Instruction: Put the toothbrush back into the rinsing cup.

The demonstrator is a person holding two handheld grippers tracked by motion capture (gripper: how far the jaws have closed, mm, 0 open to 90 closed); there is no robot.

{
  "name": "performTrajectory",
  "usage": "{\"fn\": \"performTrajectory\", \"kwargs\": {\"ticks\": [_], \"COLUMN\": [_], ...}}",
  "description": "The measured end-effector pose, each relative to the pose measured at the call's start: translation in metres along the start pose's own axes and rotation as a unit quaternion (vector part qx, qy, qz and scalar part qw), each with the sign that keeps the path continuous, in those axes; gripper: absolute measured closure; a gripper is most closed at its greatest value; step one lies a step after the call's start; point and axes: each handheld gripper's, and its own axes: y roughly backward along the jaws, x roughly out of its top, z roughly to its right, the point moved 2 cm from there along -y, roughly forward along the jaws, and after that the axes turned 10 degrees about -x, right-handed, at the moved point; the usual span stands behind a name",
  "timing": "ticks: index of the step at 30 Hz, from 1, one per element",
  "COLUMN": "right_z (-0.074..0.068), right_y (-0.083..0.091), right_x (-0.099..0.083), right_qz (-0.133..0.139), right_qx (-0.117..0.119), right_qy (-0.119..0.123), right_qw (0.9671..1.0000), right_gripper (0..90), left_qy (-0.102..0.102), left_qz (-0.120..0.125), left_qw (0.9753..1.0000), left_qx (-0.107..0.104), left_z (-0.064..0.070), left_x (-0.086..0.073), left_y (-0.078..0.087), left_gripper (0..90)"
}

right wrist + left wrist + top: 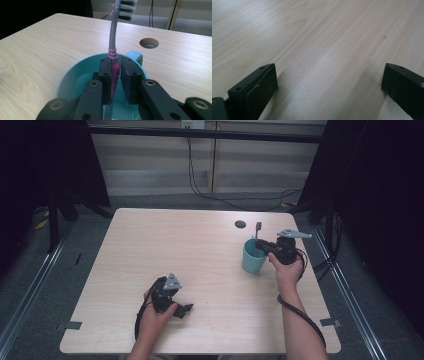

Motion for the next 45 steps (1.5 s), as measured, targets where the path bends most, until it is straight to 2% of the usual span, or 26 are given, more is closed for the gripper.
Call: {"fn": "performTrajectory", "kwargs": {"ticks": [11,27,31,45], "right_z": [-0.002,-0.002,-0.005,-0.017], "right_y": [0.003,0.019,0.023,0.034], "right_x": [0.002,0.005,0.008,0.011], "right_qz": [-0.007,-0.017,-0.021,-0.047], "right_qx": [0.001,-0.001,0.006,0.014], "right_qy": [0.014,0.024,0.024,0.051], "right_qw": [0.9999,0.9996,0.9995,0.9975], "right_gripper": [62.2,46.7,41.7,27.4], "left_qy": [0.002,-0.001,-0.001,0.000], "left_qz": [-0.003,-0.002,-0.002,0.000], "left_qw": [1.0000,1.0000,1.0000,1.0000], "left_qx": [0.000,0.001,0.001,0.000], "left_z": [0.000,0.000,0.000,0.000], "left_x": [0.000,0.000,0.000,0.000], "left_y": [0.000,0.000,0.000,0.000], "left_gripper": [0.2,0.3,0.2,0.3]}}
